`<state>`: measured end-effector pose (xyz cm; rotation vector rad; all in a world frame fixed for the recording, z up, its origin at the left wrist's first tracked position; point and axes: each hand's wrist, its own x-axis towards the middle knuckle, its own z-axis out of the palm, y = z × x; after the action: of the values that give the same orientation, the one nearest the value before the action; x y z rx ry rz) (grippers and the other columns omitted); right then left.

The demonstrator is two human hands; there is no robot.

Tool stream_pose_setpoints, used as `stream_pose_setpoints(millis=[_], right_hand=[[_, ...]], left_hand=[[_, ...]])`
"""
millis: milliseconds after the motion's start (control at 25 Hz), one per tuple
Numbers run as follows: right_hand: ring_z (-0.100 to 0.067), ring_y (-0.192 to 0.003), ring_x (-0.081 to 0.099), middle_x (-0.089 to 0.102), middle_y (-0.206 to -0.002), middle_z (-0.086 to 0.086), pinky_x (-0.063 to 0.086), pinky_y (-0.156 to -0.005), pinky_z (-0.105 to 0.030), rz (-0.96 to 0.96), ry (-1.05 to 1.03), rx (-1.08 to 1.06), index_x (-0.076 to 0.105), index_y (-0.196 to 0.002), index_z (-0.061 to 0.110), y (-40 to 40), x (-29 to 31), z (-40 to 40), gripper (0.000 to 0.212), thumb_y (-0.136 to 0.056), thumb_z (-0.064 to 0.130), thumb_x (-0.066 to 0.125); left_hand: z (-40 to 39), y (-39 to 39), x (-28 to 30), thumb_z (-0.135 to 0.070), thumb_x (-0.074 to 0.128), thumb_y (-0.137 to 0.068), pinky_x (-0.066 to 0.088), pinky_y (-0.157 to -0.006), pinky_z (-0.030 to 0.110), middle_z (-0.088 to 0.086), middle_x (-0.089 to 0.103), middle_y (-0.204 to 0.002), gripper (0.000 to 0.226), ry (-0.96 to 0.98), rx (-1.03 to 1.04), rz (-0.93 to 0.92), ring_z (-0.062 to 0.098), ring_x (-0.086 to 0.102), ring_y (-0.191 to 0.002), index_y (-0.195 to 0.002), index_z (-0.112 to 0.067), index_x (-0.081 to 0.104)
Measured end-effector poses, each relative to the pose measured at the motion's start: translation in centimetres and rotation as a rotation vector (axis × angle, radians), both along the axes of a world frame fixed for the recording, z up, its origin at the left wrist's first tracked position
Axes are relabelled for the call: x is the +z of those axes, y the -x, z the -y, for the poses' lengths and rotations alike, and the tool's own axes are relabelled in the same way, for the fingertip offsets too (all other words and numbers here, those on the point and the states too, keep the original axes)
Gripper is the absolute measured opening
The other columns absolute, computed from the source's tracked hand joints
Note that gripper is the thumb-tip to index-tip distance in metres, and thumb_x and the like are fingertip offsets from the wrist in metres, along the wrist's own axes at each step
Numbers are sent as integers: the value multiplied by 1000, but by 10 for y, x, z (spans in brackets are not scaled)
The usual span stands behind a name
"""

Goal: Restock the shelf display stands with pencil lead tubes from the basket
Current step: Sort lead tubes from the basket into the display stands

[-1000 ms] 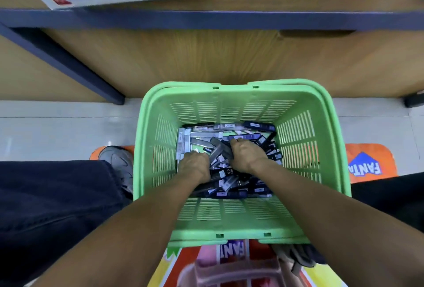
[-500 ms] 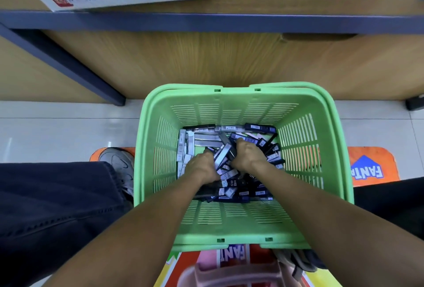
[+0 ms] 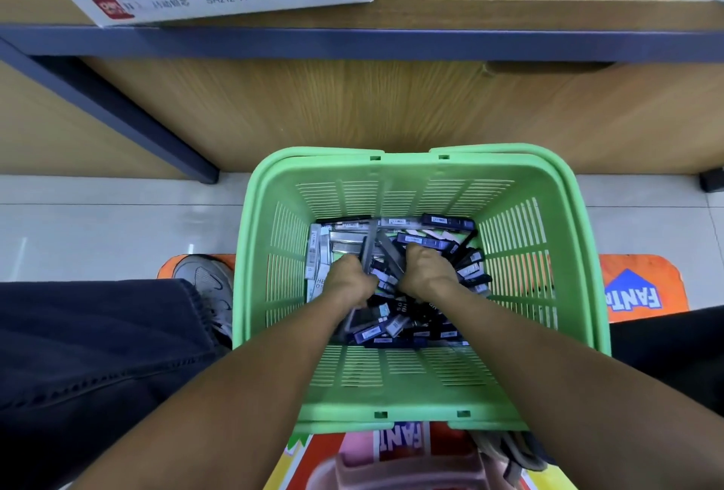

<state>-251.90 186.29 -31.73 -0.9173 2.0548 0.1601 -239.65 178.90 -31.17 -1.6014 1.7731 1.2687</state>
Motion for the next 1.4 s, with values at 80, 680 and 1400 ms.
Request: stream_pose_setpoints(millis=[80, 680, 1400], right_hand=[[-24, -87, 62, 62, -98, -6, 50, -68, -33, 38, -4, -68, 54, -102, 11, 3, 1, 4, 25, -84, 16, 71], [-30, -106, 67, 71, -111, -15, 53, -99, -50, 609, 124, -602, 61, -120, 8, -3, 26, 10, 42, -82, 1, 75], [-17, -110, 69, 78, -106, -3, 48, -99, -27, 791, 231, -599, 76, -109, 11, 11, 42, -6, 33, -79, 0, 82]], left_hand=[[-3, 6, 2, -7, 67, -90, 62, -66, 36, 15, 68, -92, 14, -66, 204, -26, 29, 72, -82, -100, -6, 57], [-11, 9, 12, -28, 55, -98, 57, -94, 46, 15, 72, -111, 26, -516, 801, -398, 28, 70, -101, -112, -12, 70], [-6, 2, 20, -26, 93, -70, 59, -54, 34, 18, 74, -106, 79, -415, 837, -416, 29, 77, -80, -134, -3, 54]])
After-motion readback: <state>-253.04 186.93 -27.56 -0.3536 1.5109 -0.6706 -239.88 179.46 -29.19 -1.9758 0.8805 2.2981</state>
